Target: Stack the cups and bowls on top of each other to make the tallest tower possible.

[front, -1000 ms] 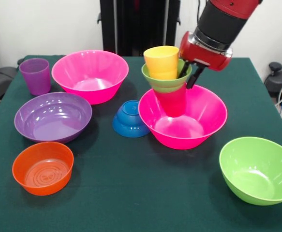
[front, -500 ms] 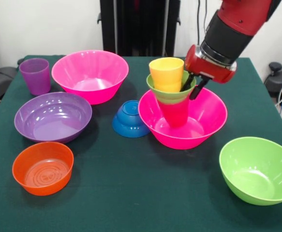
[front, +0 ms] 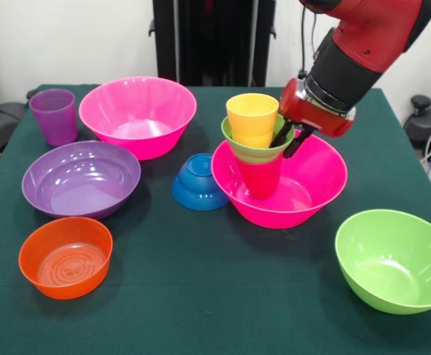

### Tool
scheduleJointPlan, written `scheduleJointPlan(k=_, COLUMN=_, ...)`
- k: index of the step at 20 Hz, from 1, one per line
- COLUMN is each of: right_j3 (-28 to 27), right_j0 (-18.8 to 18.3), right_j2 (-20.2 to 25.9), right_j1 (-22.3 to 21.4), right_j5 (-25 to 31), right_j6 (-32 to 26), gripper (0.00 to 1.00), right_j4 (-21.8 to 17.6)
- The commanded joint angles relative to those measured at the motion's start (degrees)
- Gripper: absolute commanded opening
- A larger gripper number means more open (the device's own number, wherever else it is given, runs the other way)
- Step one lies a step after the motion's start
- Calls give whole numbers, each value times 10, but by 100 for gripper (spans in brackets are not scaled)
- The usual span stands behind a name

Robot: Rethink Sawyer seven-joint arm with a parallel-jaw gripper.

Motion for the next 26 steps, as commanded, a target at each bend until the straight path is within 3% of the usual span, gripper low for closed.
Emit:
scheduleJointPlan(k=1, right_j3=-45, right_j0=6, right_j2=12, right_j1=24, right_j5=44, right_j6=85, gripper=0, right_j4=24)
scheduleJointPlan(k=7, right_j3=-52, right_j0=3, right_j2=16, right_j1=35, right_j5=20, right_j6=87, gripper=0, right_j4=37)
scheduleJointPlan(k=20, right_j3=-85, right_j0=39, right_j2=-8, right_j1=50, right_j5=61, right_j6=110, gripper=0, right_j4=79)
scheduleJointPlan(k=26, right_j3=-75, right_j0=43, right_j2=-20, right_j1=59, right_j5=32, right_j6=124, gripper=0, right_j4=104)
